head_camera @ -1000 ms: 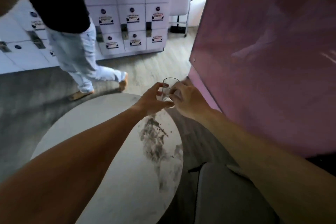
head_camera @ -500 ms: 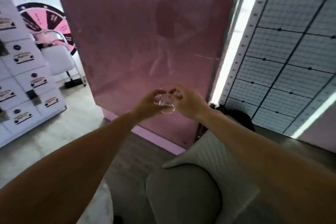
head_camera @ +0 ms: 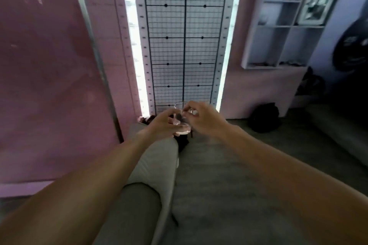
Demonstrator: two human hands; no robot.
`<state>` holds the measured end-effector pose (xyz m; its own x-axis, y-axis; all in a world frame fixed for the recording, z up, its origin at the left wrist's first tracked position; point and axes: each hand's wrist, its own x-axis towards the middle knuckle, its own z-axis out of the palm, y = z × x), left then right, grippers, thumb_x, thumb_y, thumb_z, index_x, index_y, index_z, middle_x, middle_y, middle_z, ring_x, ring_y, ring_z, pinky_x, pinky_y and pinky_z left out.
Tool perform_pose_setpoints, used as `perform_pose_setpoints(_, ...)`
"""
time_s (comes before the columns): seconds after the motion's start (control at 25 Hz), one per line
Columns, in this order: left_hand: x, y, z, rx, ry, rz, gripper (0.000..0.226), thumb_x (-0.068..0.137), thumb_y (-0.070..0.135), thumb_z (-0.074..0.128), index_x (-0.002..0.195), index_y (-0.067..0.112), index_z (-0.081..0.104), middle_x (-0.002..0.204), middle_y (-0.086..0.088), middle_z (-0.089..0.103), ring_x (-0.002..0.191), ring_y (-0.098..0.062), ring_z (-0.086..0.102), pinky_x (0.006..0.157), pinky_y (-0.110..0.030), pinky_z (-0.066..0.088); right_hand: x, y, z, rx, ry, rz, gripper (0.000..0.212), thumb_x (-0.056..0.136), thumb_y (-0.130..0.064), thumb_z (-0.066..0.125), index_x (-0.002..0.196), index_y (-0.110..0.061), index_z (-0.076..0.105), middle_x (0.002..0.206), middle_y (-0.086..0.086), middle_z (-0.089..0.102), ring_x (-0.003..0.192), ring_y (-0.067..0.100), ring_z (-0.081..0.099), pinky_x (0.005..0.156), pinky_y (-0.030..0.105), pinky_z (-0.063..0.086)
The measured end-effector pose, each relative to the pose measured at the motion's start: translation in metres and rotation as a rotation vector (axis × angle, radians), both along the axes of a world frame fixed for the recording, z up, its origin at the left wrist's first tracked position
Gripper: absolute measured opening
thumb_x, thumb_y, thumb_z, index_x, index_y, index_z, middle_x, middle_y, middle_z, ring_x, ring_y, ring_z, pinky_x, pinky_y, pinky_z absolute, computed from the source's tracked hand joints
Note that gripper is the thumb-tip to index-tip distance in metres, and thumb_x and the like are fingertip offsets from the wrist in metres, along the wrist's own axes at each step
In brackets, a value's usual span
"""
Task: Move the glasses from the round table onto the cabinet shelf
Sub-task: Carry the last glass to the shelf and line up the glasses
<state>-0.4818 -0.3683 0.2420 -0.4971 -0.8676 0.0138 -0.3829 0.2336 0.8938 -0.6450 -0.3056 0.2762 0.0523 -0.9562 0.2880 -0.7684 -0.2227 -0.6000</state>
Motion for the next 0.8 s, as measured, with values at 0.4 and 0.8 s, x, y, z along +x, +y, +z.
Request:
perform_pose_setpoints(0.4,-0.224,0.022,0.027,-0.002,0.015,-0.34,0.06,0.072,0.028,0.086,0.123,0.03,0.054,0.103,-0.005,0.067,0.073,-0.008,0.067,0.06,-0.021,0.054,-0.196,0.073,0.027,-0.065,0.019,-0.39,0.01,0.093,-0.028,0.061,0.095,-0.023,0.069,0.086,-0.007,0.068,0.082,0.012,0.064,0.077,0.03,0.053)
perform_pose_setpoints(0.8,-0.358,-0.093,0.058,-0.041,0.102,-0.496,0.063,0.073,0.014,0.086,0.124,0.023,0.049,0.085,0.004,0.068,0.066,-0.002,0.068,0.055,-0.015,0.052,-0.312,-0.024,0.047,-0.078,0.06,-0.603,0.012,0.093,-0.03,0.059,0.099,-0.028,0.068,0.099,-0.002,0.068,0.09,0.015,0.063,0.077,0.025,0.046)
